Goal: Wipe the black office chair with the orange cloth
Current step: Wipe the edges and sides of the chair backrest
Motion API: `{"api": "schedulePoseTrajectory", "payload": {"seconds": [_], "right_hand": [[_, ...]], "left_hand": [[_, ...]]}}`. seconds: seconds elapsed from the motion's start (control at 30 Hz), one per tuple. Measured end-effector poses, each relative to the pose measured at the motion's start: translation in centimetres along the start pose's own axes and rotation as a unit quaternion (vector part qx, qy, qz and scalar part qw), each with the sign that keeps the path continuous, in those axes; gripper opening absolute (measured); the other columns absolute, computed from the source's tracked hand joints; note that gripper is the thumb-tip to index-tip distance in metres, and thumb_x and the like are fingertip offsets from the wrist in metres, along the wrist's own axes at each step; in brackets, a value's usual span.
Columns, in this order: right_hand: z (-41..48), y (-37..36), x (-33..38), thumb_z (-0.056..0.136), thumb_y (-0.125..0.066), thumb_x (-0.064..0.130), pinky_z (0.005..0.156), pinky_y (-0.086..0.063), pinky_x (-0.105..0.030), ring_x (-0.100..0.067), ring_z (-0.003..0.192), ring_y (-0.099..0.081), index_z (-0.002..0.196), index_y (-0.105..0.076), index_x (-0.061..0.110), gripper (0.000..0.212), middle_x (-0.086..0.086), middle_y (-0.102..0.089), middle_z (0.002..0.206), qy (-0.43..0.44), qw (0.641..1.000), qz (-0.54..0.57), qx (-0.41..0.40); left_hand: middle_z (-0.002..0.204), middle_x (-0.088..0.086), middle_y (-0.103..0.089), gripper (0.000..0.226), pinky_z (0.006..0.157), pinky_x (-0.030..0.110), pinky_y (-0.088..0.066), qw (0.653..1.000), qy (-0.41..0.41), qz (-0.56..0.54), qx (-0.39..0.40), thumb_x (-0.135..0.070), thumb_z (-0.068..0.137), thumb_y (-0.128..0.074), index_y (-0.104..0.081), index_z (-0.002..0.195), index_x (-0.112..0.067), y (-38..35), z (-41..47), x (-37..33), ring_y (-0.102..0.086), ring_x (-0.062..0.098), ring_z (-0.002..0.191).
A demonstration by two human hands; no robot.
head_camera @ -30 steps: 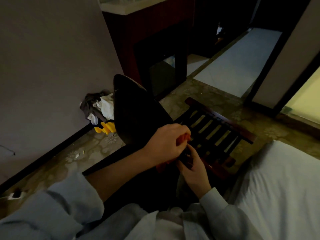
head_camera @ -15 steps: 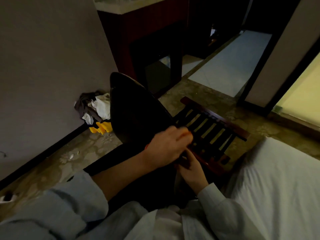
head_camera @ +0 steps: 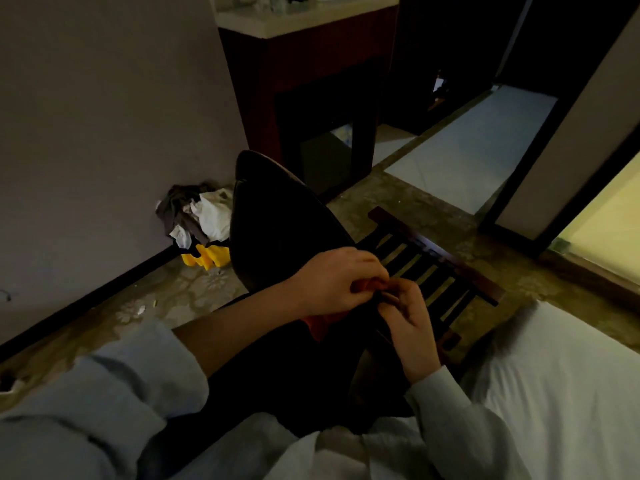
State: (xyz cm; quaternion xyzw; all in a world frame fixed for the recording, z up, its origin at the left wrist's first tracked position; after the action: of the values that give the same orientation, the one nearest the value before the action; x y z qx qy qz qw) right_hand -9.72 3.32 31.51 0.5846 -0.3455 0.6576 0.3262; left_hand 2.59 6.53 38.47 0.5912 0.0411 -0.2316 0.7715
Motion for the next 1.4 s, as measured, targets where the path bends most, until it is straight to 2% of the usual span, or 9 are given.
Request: {"api": "schedulePoseTrajectory", "payload": {"seconds": [0.1, 0.23, 0.43, 0.57, 0.67, 0.9, 1.07, 1.3, 1.4], "right_hand": [[1.9, -0.9, 1.4, 0.092, -0.046, -0.007, 0.080, -0.047, -0.013, 0.001, 0.097, -0.058, 0.117, -0.046, 0.017, 0.035, 0.003, -0.056, 0.112, -0.008, 0.999, -0.024, 0.029], [5.2, -2.7, 3.3, 0.095, -0.048, 0.005, 0.077, -0.042, -0.006, 0.014, 0.093, -0.052, 0.122, -0.040, 0.032, 0.039, 0.027, -0.047, 0.106, -0.003, 0.979, -0.167, 0.114], [10.7, -5.5, 5.5, 0.096, -0.050, 0.022, 0.085, -0.032, -0.016, -0.006, 0.113, -0.044, 0.141, -0.036, 0.019, 0.046, 0.009, -0.043, 0.119, -0.001, 0.913, -0.344, 0.220], [14.8, -7.5, 5.1, 0.093, -0.054, 0.026, 0.098, -0.032, -0.022, -0.021, 0.128, -0.042, 0.146, -0.029, 0.014, 0.059, -0.005, -0.041, 0.142, 0.003, 0.906, -0.366, 0.211], [16.4, -9.0, 3.7, 0.091, -0.055, 0.023, 0.090, -0.040, -0.026, -0.024, 0.119, -0.050, 0.140, -0.036, 0.015, 0.053, -0.006, -0.051, 0.131, -0.019, 0.915, -0.343, 0.213], [17.1, -9.3, 1.8, 0.091, -0.052, 0.017, 0.076, -0.038, -0.023, -0.021, 0.108, -0.057, 0.143, -0.027, 0.026, 0.059, -0.002, -0.056, 0.123, -0.038, 0.909, -0.334, 0.247], [17.8, -9.7, 1.6, 0.092, -0.053, 0.019, 0.096, -0.039, -0.026, -0.019, 0.124, -0.048, 0.149, -0.019, 0.031, 0.067, 0.003, -0.046, 0.140, -0.029, 0.905, -0.328, 0.269], [19.1, -10.2, 1.6, 0.089, -0.056, 0.016, 0.098, -0.045, -0.041, -0.017, 0.113, -0.054, 0.136, -0.036, 0.036, 0.055, 0.004, -0.056, 0.124, -0.055, 0.921, -0.264, 0.281], [19.3, -10.2, 1.6, 0.089, -0.057, 0.012, 0.098, -0.045, -0.039, -0.015, 0.109, -0.056, 0.132, -0.040, 0.033, 0.051, 0.002, -0.057, 0.121, -0.056, 0.925, -0.252, 0.278]], "left_hand": [[0.106, 0.004, -0.066, 0.024, 0.085, 0.030, -0.046, 0.996, 0.065, -0.002, -0.066, -0.011, 0.082, -0.066, -0.068, 0.105, -0.013, 1.6, 1.0, 3.0, -0.060, 0.019, 0.099], [0.107, 0.004, -0.065, 0.022, 0.088, 0.029, -0.047, 0.981, 0.137, -0.007, -0.134, -0.009, 0.083, -0.065, -0.068, 0.105, -0.011, 2.8, 1.3, 6.9, -0.061, 0.017, 0.100], [0.108, 0.006, -0.064, 0.019, 0.083, 0.016, -0.037, 0.947, 0.238, 0.012, -0.217, -0.011, 0.086, -0.061, -0.067, 0.104, -0.010, 3.7, 1.7, 12.4, -0.060, 0.019, 0.100], [0.101, -0.001, -0.064, 0.018, 0.082, 0.024, -0.046, 0.899, 0.300, -0.046, -0.315, -0.018, 0.085, -0.061, -0.064, 0.103, -0.015, 3.5, 0.7, 14.5, -0.059, 0.012, 0.094], [0.087, -0.016, -0.058, 0.019, 0.072, 0.011, -0.044, 0.847, 0.345, -0.102, -0.392, -0.016, 0.084, -0.065, -0.055, 0.100, -0.022, 3.3, -0.8, 15.2, -0.057, -0.004, 0.081], [0.104, 0.004, -0.065, 0.023, 0.094, 0.015, -0.043, 0.930, 0.161, -0.040, -0.328, -0.018, 0.086, -0.057, -0.070, 0.098, -0.004, 1.9, 0.5, 14.6, -0.056, 0.005, 0.105], [0.102, 0.002, -0.066, 0.019, 0.092, 0.012, -0.041, 0.908, 0.219, -0.006, -0.358, -0.017, 0.085, -0.058, -0.070, 0.095, -0.007, 2.5, 1.2, 17.6, -0.055, 0.002, 0.100], [0.097, -0.006, -0.062, 0.012, 0.079, 0.020, -0.044, 0.824, 0.378, -0.037, -0.421, -0.013, 0.087, -0.063, -0.067, 0.097, -0.013, 4.7, 1.4, 22.5, -0.057, 0.007, 0.088], [0.094, -0.004, -0.064, 0.012, 0.079, 0.022, -0.046, 0.827, 0.375, -0.041, -0.417, -0.015, 0.086, -0.063, -0.068, 0.097, -0.014, 4.5, 1.5, 21.7, -0.059, 0.010, 0.085]]}}
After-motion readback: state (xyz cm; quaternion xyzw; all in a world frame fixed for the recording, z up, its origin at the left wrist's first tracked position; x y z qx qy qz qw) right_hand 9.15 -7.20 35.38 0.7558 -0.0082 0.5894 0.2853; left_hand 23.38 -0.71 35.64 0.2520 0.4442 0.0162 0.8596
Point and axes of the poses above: each hand's wrist, its own z-axis towards the middle knuckle, its own y-axis out of the back of the hand, x = y × z, the point moved 4 cm from there along z, towards the middle knuckle
